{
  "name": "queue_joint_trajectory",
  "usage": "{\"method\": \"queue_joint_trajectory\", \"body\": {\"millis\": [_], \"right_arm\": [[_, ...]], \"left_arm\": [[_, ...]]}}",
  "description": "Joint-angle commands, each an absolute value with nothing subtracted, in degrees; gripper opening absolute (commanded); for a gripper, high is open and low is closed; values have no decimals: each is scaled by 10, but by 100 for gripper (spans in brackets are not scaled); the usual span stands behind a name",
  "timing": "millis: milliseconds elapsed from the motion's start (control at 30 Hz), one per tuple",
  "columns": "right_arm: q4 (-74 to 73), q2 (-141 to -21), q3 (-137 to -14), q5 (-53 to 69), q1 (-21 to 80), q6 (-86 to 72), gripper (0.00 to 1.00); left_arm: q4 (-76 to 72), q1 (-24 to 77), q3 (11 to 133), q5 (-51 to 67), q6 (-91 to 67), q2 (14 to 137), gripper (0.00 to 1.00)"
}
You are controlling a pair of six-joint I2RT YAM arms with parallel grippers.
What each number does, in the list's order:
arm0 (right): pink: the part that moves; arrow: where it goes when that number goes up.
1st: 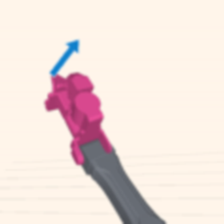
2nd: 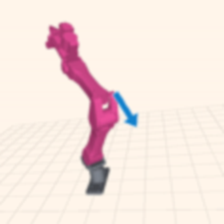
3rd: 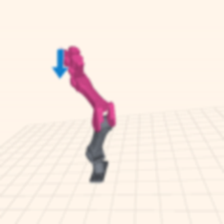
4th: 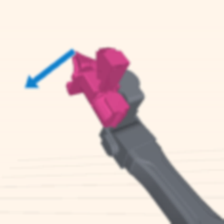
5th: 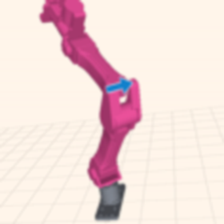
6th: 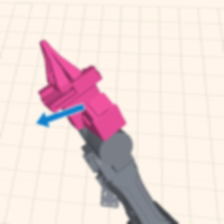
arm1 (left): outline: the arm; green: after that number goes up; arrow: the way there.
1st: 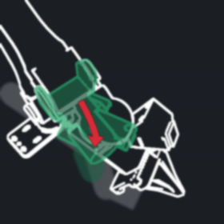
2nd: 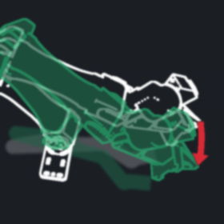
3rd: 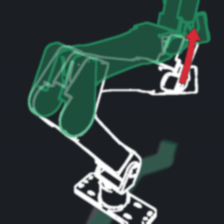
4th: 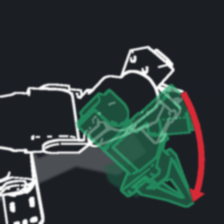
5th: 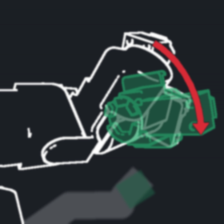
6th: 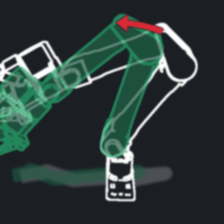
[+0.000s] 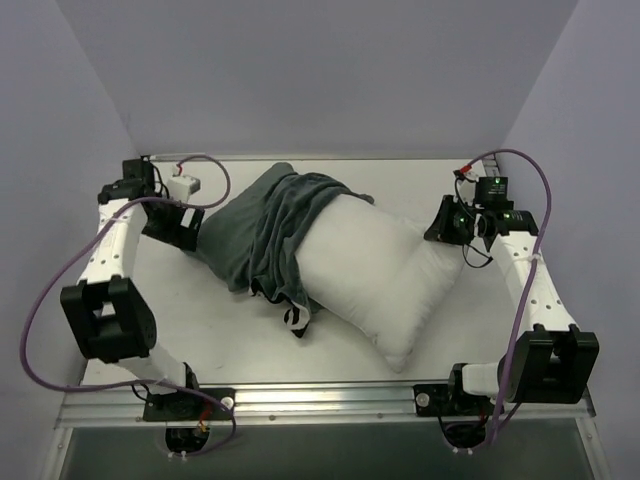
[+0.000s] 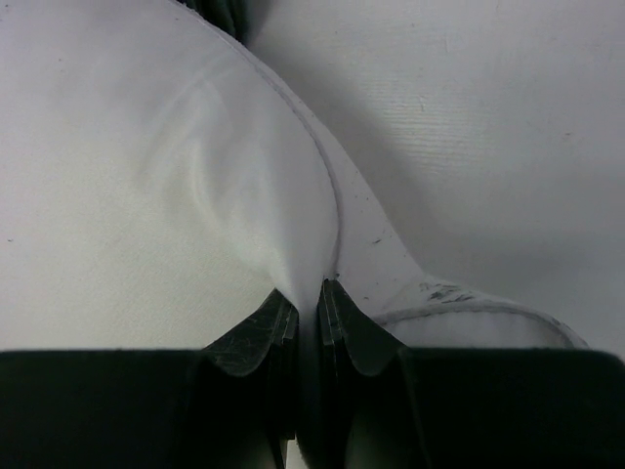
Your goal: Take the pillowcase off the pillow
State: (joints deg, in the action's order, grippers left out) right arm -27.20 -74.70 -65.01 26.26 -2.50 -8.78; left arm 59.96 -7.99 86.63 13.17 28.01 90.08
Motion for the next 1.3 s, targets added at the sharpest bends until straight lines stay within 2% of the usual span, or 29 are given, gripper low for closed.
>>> {"method": "queue_joint_trajectory", "body": {"millis": [0, 100, 200, 333, 467, 567, 600, 700, 733, 767, 833, 867, 933, 1000, 1100, 1200, 1267], "right_arm": [[-259, -758, -688, 243, -23, -82, 0], [-263, -763, -697, 243, -23, -82, 0], [-263, -765, -696, 242, -23, -83, 0], [-263, -766, -695, 242, -23, -83, 0], [-264, -768, -700, 241, -23, -83, 0], [-265, -772, -703, 237, -25, -77, 0], [-267, -773, -704, 236, -25, -77, 0], [-267, -776, -708, 238, -27, -76, 0], [-267, -779, -709, 239, -27, -76, 0], [-268, -780, -712, 237, -27, -76, 6], [-281, -792, -728, 218, -27, -74, 40], [-291, -796, -738, 203, -27, -73, 65], [-317, -797, -773, 140, -24, -78, 79], [-341, -778, -799, 93, -12, -93, 99], [-375, -742, -842, 29, 27, -130, 100], [-405, -711, -841, -44, 117, -190, 100], [-396, -701, -800, -74, 218, -232, 100]], "left_arm": [[514, -80, 817, 26, 319, 932, 100], [464, -72, 782, 75, 350, 912, 99], [419, -54, 710, 97, 426, 872, 94], [281, -28, 626, 74, 482, 848, 94], [248, -29, 621, 89, 493, 885, 94], [240, -34, 645, 105, 476, 915, 100], [223, -34, 646, 110, 471, 918, 92], [178, -34, 635, 121, 461, 924, 78], [179, -34, 636, 133, 457, 925, 66], [185, -33, 644, 146, 454, 929, 58], [208, -32, 652, 184, 444, 931, 36], [209, -32, 653, 189, 436, 927, 4], [197, -33, 643, 190, 413, 920, 2], [193, -33, 625, 191, 402, 900, 2], [194, -35, 596, 192, 387, 858, 2], [194, -36, 575, 196, 366, 810, 2], [196, -40, 563, 189, 349, 782, 2]]}}
